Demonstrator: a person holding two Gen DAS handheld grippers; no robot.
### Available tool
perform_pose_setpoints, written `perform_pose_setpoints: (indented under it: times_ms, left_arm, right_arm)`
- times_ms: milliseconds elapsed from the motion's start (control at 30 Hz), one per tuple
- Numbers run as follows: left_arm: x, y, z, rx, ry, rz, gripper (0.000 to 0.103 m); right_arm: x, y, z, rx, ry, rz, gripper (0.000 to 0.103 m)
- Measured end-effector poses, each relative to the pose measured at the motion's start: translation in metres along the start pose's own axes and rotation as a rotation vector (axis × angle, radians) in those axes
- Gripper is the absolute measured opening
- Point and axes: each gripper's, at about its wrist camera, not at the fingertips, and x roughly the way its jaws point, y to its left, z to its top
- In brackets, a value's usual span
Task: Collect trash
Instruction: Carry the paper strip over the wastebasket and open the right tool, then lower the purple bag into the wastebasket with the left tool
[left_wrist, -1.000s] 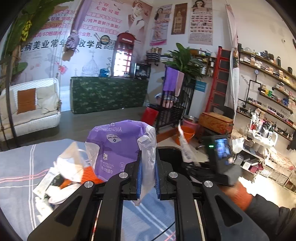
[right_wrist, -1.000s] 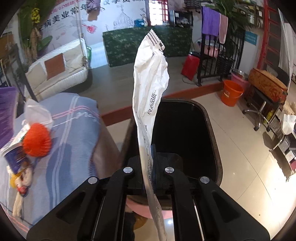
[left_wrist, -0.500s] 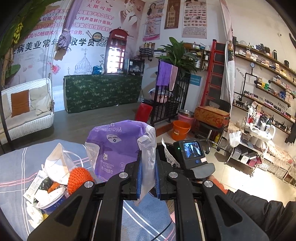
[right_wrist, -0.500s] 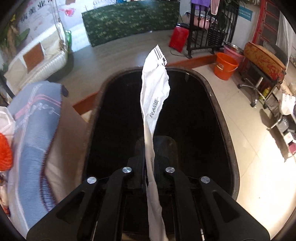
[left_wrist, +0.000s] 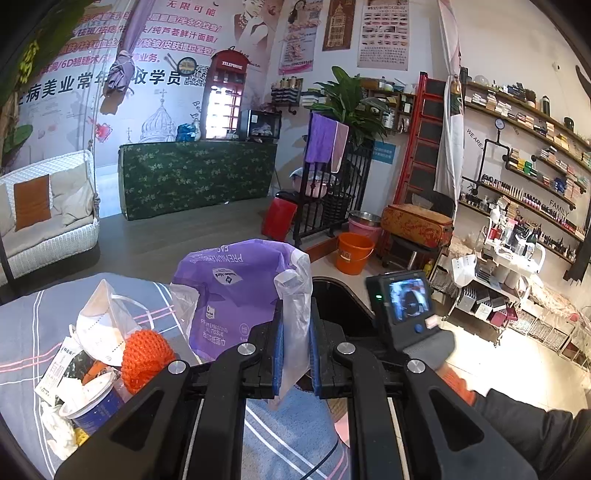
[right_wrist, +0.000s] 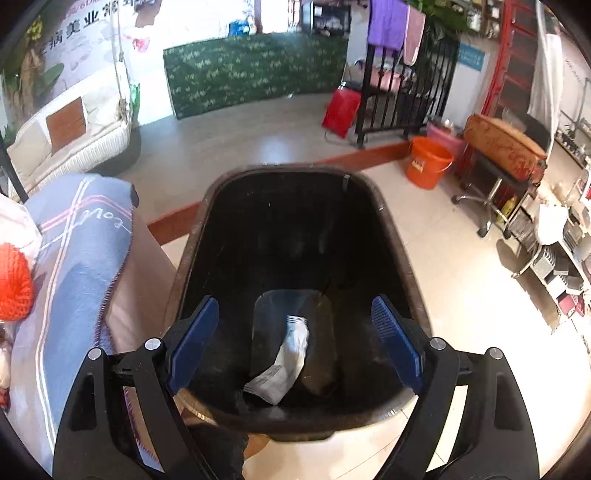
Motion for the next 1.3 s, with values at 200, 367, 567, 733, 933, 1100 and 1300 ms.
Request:
perform_pose_setpoints:
  times_ms: [200,367,567,733,933,1100,1300]
  left_arm:
    - [0.021,-0.006,0.005,0.005,0.030,-0.019,0.012]
    - [0.040,-0.020,0.007,0.043,0.049,-0.032,0.012]
    - [0.074,-0.034,0.011,0.060,0.095,-0.071,0.012]
    - [0.103,-0.049,0.013,0.092,0.135,-0.108,0.012]
    - [0.144,-0.073,0.010,0.147,0.188,-0.152,0.012]
    - [0.171,-0.080,0.003,0.160,0.235,-0.162,0.012]
    - [0.194,-0.078,-0.006,0.151,0.287,-0.184,0.017]
  right_arm:
    - [-0.034,-0.008,-0.016,0.028,-0.075,-0.009,0.084]
    - [-0.061,-0.018,-0.031,0.038,-0.133,-0.034,0.084]
    - [-0.082,-0.038,-0.053,0.088,-0.168,-0.083,0.086]
    - [-0.090,-0.058,-0.073,0.137,-0.158,-0.104,0.087]
    - [-0.096,-0.076,-0.093,0.193,-0.148,-0.132,0.087]
    - [-0.098,-0.079,-0.101,0.214,-0.150,-0.144,0.087]
    - [-0.095,-0.077,-0.103,0.227,-0.143,-0.125,0.087]
